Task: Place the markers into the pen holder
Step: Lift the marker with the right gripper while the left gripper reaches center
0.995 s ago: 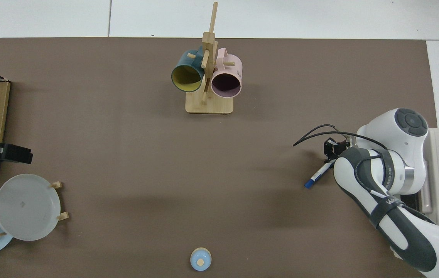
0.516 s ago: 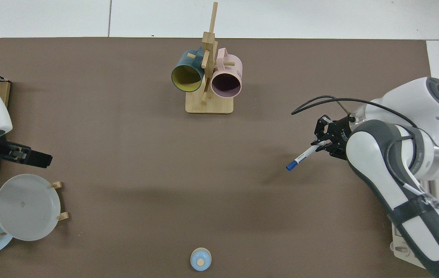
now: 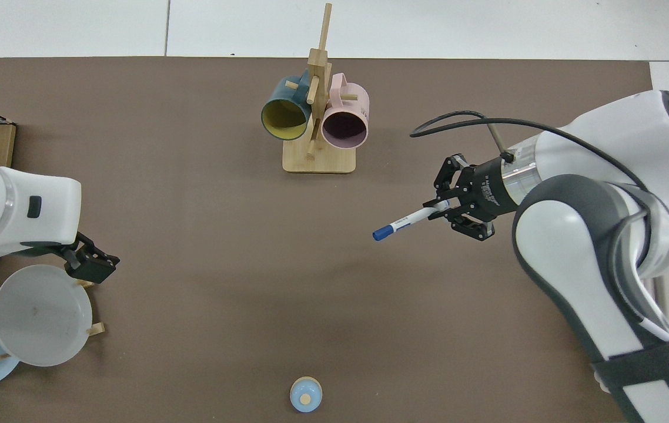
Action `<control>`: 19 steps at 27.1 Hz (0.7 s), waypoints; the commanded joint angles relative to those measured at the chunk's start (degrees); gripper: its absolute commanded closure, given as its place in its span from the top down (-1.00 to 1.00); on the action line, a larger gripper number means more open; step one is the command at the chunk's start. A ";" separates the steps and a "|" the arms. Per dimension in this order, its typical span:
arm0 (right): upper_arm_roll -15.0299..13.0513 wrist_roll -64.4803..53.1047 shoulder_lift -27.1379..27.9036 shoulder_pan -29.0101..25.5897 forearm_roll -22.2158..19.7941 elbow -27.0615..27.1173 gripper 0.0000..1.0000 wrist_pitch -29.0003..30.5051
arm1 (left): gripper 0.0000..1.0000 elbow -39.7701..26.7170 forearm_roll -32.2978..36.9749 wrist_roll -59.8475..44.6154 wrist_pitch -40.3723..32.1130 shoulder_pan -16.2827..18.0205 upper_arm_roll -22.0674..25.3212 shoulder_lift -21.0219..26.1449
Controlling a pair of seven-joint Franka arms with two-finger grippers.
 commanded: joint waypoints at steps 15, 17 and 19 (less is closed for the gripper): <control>-0.07 28.54 0.65 15.47 4.01 1.20 -1.00 18.60 | 1.00 -6.10 -15.02 34.41 8.38 -1.31 1.54 -3.92; -0.07 30.12 0.74 16.18 4.09 1.20 -1.00 19.22 | 1.00 -6.90 -15.99 35.12 8.91 -1.66 1.19 -4.18; -0.07 31.62 0.82 16.53 4.01 1.20 -1.00 19.31 | 1.00 -8.04 -16.96 36.95 9.88 -2.98 1.10 -5.14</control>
